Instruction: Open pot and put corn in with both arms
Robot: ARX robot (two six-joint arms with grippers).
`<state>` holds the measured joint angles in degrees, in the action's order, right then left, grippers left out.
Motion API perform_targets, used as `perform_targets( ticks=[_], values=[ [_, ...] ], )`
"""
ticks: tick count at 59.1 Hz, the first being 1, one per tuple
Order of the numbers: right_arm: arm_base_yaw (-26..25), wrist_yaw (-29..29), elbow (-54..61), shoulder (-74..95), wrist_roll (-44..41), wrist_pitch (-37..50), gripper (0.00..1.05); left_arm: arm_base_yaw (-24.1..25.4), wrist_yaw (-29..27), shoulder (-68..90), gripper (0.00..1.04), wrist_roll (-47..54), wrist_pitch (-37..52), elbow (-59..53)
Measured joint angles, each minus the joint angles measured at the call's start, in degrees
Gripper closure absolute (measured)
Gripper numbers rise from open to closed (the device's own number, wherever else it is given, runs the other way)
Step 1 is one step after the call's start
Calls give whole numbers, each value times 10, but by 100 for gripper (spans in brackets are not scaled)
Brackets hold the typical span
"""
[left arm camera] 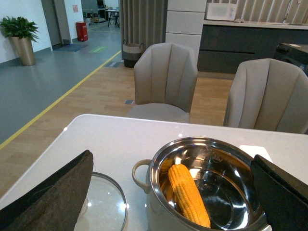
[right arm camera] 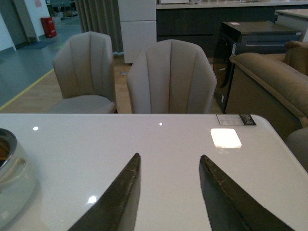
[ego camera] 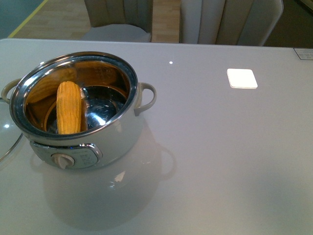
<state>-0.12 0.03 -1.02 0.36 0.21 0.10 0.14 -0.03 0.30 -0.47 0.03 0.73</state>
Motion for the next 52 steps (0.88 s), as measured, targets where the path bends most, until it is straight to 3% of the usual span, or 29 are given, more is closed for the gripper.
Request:
perform_targets(
  ticks=[18,52],
  values=[
    [0,0,0,0,0,0,8,0,0,0,7,0,0,0],
    [0,0,0,0,0,0,9,0,0,0,7,0,0,0]
  ],
)
